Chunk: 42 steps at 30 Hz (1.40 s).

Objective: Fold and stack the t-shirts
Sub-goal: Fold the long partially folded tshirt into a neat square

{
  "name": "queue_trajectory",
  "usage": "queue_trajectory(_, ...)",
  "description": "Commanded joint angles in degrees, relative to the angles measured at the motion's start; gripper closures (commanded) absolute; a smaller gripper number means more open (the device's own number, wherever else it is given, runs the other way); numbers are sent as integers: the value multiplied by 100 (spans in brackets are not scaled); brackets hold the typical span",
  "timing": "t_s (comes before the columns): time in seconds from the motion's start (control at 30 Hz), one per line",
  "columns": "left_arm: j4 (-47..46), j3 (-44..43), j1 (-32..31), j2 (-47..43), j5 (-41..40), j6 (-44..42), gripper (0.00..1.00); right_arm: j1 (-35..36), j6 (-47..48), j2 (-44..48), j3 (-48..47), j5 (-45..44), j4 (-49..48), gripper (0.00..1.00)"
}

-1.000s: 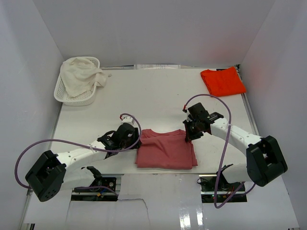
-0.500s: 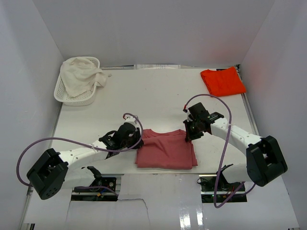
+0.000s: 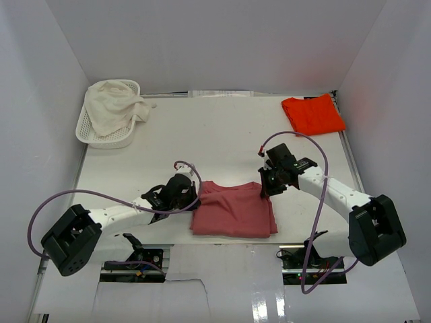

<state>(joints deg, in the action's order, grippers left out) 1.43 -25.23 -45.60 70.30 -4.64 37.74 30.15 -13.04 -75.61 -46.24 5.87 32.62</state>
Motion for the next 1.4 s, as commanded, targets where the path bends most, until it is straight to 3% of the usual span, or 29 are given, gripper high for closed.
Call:
queue_trajectory(0.0, 401, -297, -36, -315, 25, 6, 100, -36, 47, 231, -52, 116, 103, 92)
queue_trajectory(0.33, 1403, -1036, -36, -860, 51, 58, 100, -44, -41, 583, -52, 116, 253, 92)
queue_trajectory(0.87, 1729, -993, 104, -675, -546, 436, 100, -466, 38, 934, 62, -51, 499, 92)
queue_trajectory(1.37, 1755, -1185, 394, -834, -467, 296, 100, -660, 126, 917, 45, 81, 517, 92)
